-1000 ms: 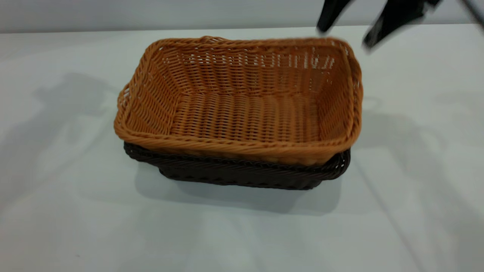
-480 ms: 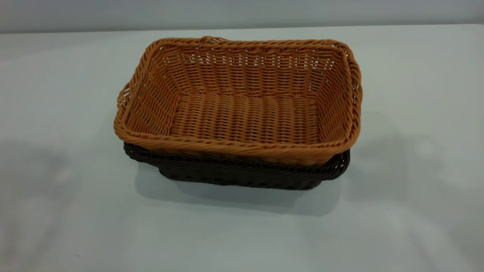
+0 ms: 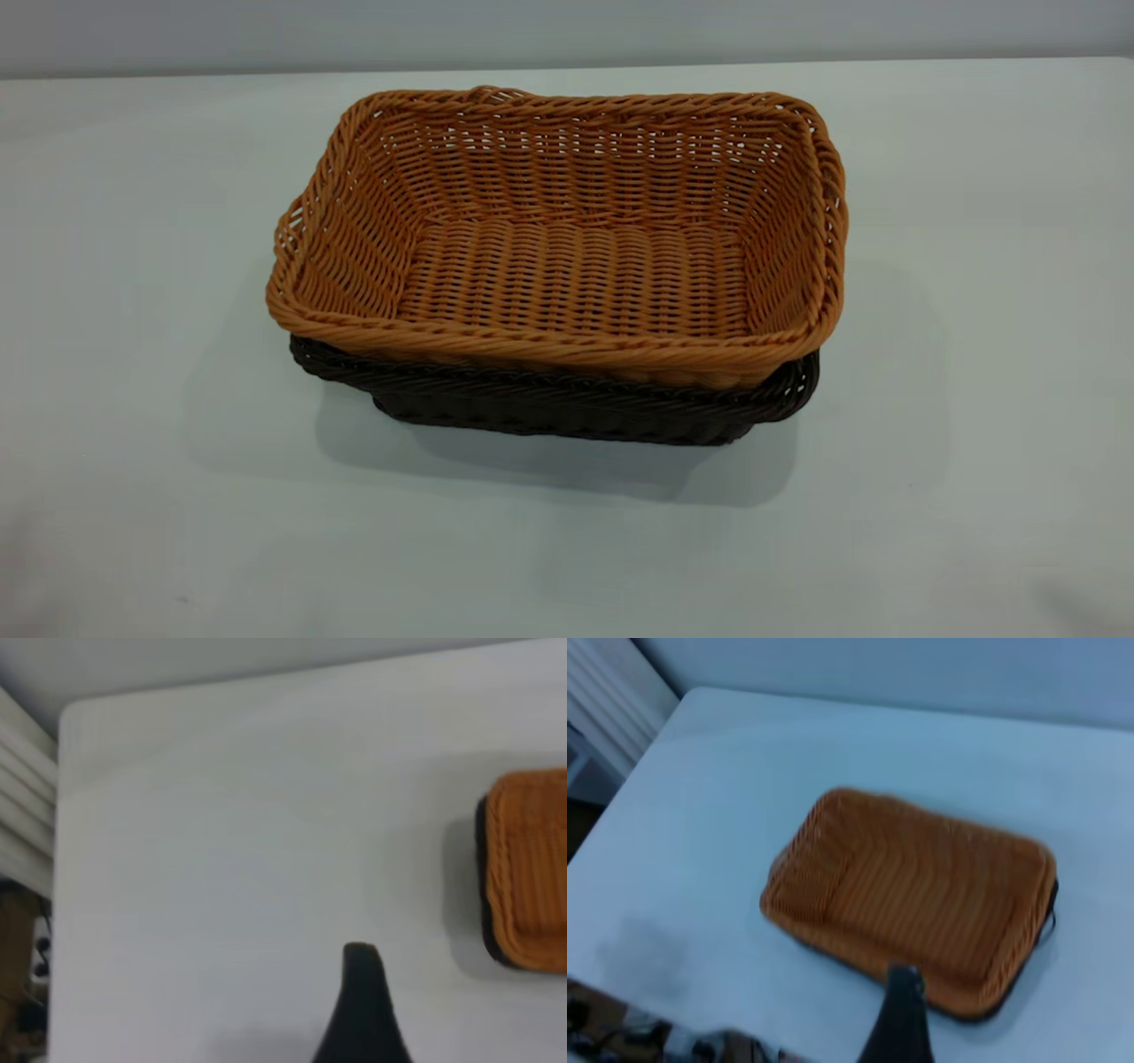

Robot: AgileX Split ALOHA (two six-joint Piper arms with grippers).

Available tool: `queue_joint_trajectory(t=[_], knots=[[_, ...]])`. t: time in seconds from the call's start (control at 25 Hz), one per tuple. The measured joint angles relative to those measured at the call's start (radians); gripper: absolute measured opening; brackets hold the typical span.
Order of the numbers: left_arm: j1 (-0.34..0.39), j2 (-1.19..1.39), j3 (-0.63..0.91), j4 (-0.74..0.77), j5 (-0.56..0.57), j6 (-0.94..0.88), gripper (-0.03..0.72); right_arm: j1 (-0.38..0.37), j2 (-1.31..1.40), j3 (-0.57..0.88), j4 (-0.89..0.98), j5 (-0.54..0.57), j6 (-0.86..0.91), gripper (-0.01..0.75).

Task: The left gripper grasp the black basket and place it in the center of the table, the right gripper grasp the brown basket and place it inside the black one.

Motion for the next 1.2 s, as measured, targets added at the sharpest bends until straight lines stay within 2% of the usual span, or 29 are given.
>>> queue_joint_trajectory(t=[0.32, 0.56, 0.76, 0.92, 1.2], knots=[[0.0, -0.391, 0.381, -0.044, 0.0, -0.003, 0.505, 0.0, -0.3, 0.315, -0.076, 0.02, -0.009, 0.572], [0.0, -0.646, 0.552, -0.048, 0.001, -0.004, 0.505, 0.0, -0.476, 0.511, -0.194, 0.02, -0.029, 0.571], [0.0, -0.804, 0.671, -0.049, 0.001, 0.009, 0.505, 0.0, -0.593, 0.638, -0.206, -0.016, -0.056, 0.57], [0.0, -0.89, 0.747, -0.049, 0.001, 0.032, 0.505, 0.0, -0.684, 0.691, -0.205, -0.034, -0.075, 0.57], [0.0, -0.945, 0.829, -0.05, -0.005, 0.04, 0.505, 0.0, -0.745, 0.697, -0.199, -0.035, -0.082, 0.57]])
